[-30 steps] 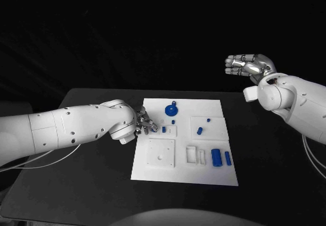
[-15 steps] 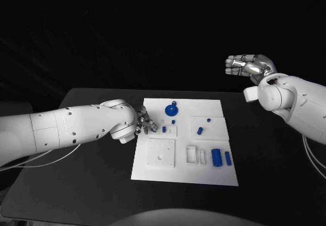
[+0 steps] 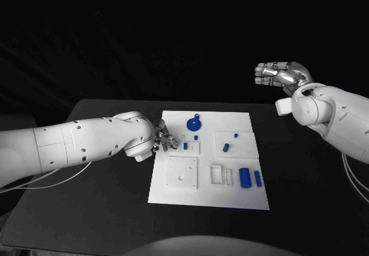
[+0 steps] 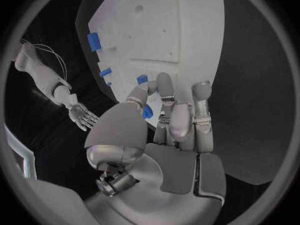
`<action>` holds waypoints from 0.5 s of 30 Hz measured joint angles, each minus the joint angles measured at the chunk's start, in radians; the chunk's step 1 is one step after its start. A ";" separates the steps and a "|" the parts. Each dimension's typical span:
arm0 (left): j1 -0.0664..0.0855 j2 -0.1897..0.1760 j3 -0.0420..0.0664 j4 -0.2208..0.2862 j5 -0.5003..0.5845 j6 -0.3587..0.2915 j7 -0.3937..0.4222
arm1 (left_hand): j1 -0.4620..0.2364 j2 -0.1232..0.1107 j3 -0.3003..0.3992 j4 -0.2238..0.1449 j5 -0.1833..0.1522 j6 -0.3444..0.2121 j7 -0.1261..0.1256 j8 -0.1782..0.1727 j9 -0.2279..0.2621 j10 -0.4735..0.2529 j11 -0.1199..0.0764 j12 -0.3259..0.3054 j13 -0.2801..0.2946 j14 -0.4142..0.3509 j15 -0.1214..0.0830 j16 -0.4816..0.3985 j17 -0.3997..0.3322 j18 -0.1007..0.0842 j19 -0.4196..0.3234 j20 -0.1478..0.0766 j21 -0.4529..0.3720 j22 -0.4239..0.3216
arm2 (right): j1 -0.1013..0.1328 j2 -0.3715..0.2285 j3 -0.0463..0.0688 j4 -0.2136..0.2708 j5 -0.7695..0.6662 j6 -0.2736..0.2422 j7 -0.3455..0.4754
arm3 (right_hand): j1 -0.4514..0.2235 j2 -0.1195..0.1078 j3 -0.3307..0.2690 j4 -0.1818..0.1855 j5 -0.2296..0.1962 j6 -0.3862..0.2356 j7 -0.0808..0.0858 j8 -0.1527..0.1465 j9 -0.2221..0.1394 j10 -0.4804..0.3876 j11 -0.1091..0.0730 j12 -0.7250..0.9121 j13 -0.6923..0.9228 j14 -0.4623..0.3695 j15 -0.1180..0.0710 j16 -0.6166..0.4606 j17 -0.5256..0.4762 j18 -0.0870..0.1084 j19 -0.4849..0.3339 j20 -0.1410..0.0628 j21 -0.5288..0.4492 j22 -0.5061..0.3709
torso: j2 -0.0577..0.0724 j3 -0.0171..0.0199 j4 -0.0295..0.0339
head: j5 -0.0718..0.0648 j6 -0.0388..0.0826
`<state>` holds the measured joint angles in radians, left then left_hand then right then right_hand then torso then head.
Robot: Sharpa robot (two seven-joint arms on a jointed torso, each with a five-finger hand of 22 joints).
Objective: Assemble the parts on the task board
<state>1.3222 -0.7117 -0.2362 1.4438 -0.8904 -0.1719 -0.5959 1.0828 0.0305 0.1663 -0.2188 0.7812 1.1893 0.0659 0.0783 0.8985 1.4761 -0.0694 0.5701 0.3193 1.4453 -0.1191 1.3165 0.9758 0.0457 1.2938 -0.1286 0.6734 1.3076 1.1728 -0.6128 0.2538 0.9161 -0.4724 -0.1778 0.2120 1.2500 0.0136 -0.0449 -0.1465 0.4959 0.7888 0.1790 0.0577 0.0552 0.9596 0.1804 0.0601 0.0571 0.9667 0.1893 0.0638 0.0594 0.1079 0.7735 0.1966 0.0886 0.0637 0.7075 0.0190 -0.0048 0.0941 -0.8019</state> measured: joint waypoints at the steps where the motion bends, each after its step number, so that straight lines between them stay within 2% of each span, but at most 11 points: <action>1: 0.001 0.001 0.000 -0.002 0.002 0.004 -0.001 | 0.000 0.000 0.000 0.000 0.000 0.000 0.000 0.000 0.000 0.000 0.000 0.000 0.000 0.000 0.000 0.000 0.000 0.000 0.000 0.000 0.000 0.000 | 0.000 0.000 0.000 0.000 0.000 0.000 0.000 | 0.000 0.000 0.000 0.000 0.000 0.000 0.000 0.000 0.000 0.000 0.000 0.000 0.000 0.000 0.000 0.000 0.000 0.000 0.000 0.000 0.000 0.000 | 0.000 0.0000 0.0000 | 0.000 0.000; 15: 0.010 0.019 0.003 -0.032 0.021 0.067 -0.014 | 0.001 0.001 0.000 0.000 0.000 0.000 0.000 -0.002 0.004 0.000 0.000 0.000 -0.001 0.000 0.000 0.000 0.000 0.000 0.000 0.000 0.000 0.000 | -0.001 0.002 0.000 -0.002 0.000 0.003 0.000 | 0.000 0.000 0.000 0.000 0.000 0.000 0.000 0.000 0.000 0.000 0.000 0.000 0.000 0.000 0.000 0.000 0.000 0.000 0.000 0.000 0.000 0.000 | 0.000 0.0012 0.0003 | 0.001 -0.004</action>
<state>1.3323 -0.6924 -0.2330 1.4120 -0.8698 -0.1051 -0.6103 1.0843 0.0319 0.1665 -0.2190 0.7811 1.1893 0.0659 0.0764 0.9028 1.4762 -0.0693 0.5701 0.3183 1.4453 -0.1191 1.3165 0.9763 0.0458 1.2937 -0.1286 0.6734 1.3075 1.1717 -0.6112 0.2538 0.9139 -0.4726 -0.1745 0.2118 1.2502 0.0134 -0.0450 -0.1465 0.4959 0.7888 0.1790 0.0577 0.0552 0.9596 0.1804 0.0601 0.0571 0.9667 0.1893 0.0638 0.0594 0.1079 0.7735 0.1966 0.0886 0.0636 0.7075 0.0201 -0.0045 0.0952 -0.8059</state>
